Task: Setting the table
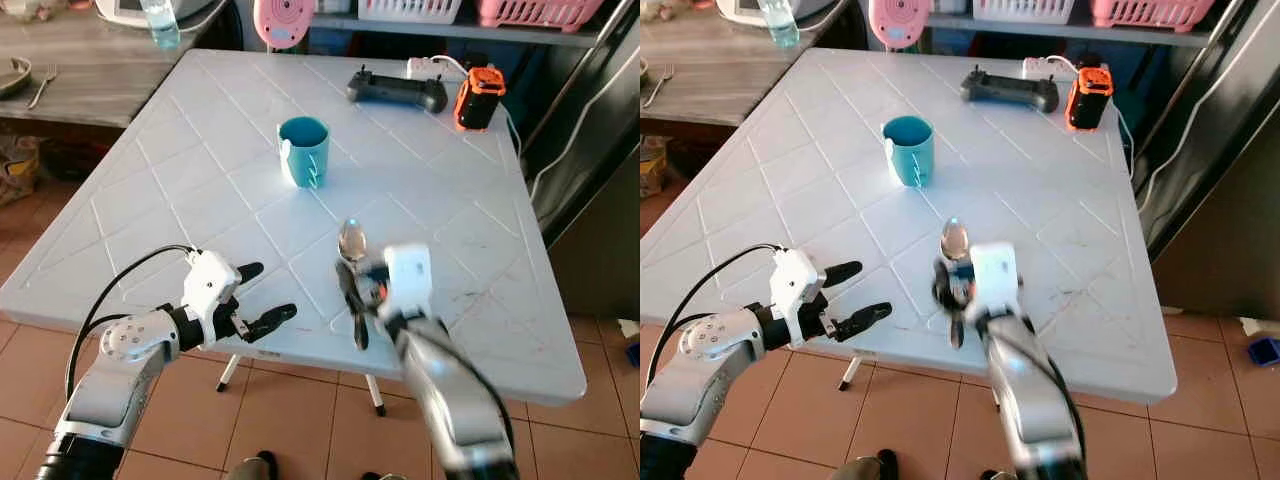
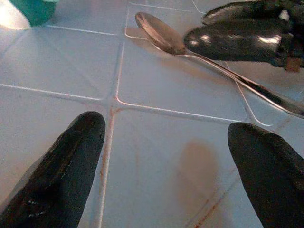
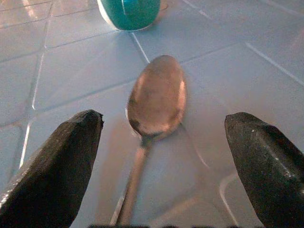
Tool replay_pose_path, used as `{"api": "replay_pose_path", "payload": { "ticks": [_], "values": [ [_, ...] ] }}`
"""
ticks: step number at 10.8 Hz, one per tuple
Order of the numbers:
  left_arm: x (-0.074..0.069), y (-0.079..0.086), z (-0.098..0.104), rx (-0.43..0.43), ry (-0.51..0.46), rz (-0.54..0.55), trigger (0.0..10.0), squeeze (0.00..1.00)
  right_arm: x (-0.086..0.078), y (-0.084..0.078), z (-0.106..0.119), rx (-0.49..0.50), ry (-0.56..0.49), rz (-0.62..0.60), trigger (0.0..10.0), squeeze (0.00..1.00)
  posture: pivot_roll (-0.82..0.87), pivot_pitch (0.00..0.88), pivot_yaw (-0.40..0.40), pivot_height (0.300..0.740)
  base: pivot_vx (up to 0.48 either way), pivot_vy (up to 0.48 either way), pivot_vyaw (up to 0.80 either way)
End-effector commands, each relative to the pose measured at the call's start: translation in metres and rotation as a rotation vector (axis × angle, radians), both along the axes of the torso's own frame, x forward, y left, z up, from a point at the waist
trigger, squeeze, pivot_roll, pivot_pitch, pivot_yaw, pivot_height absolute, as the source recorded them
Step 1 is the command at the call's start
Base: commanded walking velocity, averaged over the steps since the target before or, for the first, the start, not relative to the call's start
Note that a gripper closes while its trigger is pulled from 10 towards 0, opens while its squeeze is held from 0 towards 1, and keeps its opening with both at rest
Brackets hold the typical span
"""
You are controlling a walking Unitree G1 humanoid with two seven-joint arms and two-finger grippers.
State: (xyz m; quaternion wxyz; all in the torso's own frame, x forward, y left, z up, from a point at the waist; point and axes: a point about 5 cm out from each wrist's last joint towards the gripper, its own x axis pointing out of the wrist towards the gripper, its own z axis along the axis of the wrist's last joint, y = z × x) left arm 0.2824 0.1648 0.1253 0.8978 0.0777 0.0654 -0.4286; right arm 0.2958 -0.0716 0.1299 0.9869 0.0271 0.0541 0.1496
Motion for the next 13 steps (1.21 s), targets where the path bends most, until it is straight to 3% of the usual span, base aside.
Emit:
{"api": "replay_pose_path", "payload": {
  "ticks": [1,2,3,5,9,10,11,12,13],
  "values": [
    [-0.006,-0.003,-0.002,0.013,0.014,-0.036,10.0,0.0,-0.002,0.018,-0.002,0.073,0.061,0.011,10.0,0.0,0.16,0.19,0.006,0.74,0.0,0.0,0.0],
    [-0.007,-0.005,-0.003,0.01,0.02,-0.045,10.0,0.0,0.001,0.024,0.002,0.116,0.136,-0.001,8.5,0.0,0.16,0.192,0.001,0.74,0.0,0.0,0.0],
    [-0.005,-0.007,-0.001,-0.003,0.02,-0.035,10.0,0.0,0.001,0.026,0.009,0.149,0.19,-0.025,10.0,0.0,0.16,0.194,0.001,0.74,0.0,0.0,0.0],
    [-0.006,-0.01,-0.003,-0.007,0.033,-0.043,10.0,0.0,-0.002,0.031,0.023,0.22,0.227,-0.027,10.0,0.0,0.15,0.197,0.007,0.74,0.0,0.0,0.0],
    [-0.004,-0.014,-0.005,0.005,0.058,-0.06,10.0,0.0,-0.022,0.025,0.022,0.202,0.414,0.009,10.0,0.0,0.15,0.196,0.016,0.74,0.0,0.0,0.0],
    [-0.003,-0.016,-0.005,0.004,0.059,-0.062,10.0,0.0,-0.027,0.025,0.02,0.222,0.443,0.029,10.0,0.0,0.15,0.196,0.016,0.74,0.0,0.0,0.0],
    [-0.003,-0.022,-0.005,-0.007,0.058,-0.071,10.0,0.0,-0.034,0.027,0.007,0.235,0.539,0.06,10.0,0.0,0.13,0.194,0.024,0.74,0.0,0.0,0.0],
    [-0.004,-0.026,-0.006,-0.013,0.062,-0.077,10.0,0.0,-0.035,0.03,0.003,0.251,0.559,0.09,10.0,0.0,0.13,0.194,0.024,0.74,0.0,0.0,0.0],
    [-0.004,-0.027,-0.007,-0.017,0.064,-0.081,10.0,0.0,-0.032,0.025,-0.004,0.205,0.561,0.064,10.0,0.0,0.12,0.193,0.026,0.74,0.0,0.0,0.0]
  ]
}}
